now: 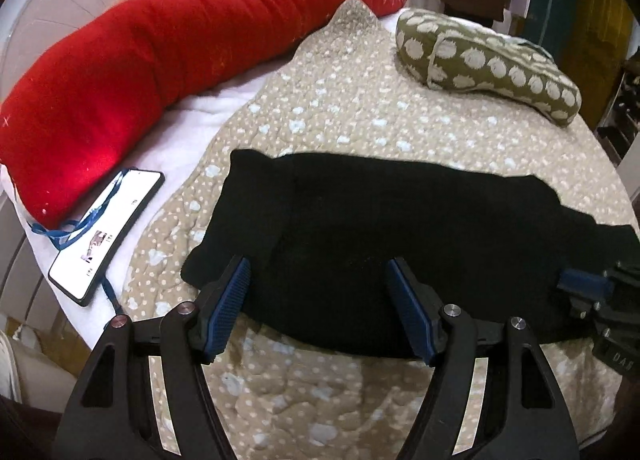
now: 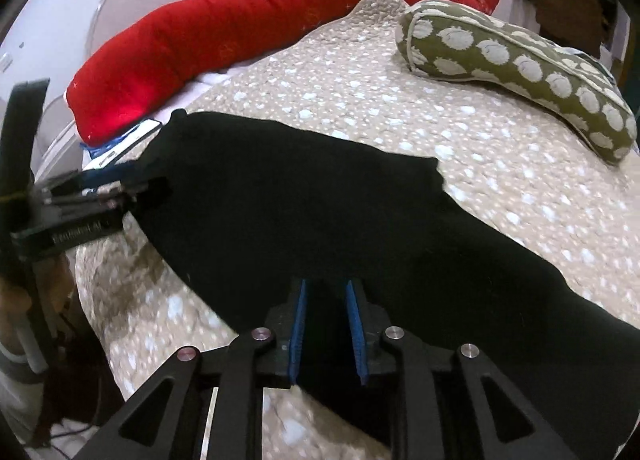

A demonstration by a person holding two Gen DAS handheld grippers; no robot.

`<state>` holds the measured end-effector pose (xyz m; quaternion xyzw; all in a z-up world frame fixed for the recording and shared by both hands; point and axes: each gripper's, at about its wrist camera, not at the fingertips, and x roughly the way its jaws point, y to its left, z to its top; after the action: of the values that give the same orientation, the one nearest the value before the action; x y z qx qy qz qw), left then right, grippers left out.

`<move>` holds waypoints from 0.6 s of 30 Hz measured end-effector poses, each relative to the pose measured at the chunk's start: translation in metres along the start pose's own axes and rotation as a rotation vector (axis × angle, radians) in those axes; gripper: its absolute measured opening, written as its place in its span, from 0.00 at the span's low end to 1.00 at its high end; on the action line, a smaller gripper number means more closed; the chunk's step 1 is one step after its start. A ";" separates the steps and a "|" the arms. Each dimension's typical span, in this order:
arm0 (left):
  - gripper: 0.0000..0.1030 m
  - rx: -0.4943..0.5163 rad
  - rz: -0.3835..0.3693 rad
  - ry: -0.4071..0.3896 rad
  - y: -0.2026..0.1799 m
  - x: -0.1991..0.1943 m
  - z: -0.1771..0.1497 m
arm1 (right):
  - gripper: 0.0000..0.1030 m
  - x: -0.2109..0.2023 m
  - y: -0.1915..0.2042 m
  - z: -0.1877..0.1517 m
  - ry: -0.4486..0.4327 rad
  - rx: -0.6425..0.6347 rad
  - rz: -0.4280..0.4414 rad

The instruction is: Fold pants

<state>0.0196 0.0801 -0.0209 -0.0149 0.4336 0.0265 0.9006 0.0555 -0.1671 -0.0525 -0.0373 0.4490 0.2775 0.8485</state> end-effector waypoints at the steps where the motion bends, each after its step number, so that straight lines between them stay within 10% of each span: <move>1: 0.69 0.004 -0.011 -0.001 -0.003 -0.003 0.000 | 0.19 -0.003 -0.003 -0.004 -0.003 0.007 -0.008; 18: 0.69 0.204 -0.204 0.040 -0.127 0.000 -0.008 | 0.22 -0.081 -0.116 -0.116 -0.025 0.322 -0.170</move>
<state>0.0207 -0.0476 -0.0253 0.0319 0.4483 -0.1098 0.8865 -0.0078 -0.3362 -0.0793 0.0648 0.4722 0.1297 0.8695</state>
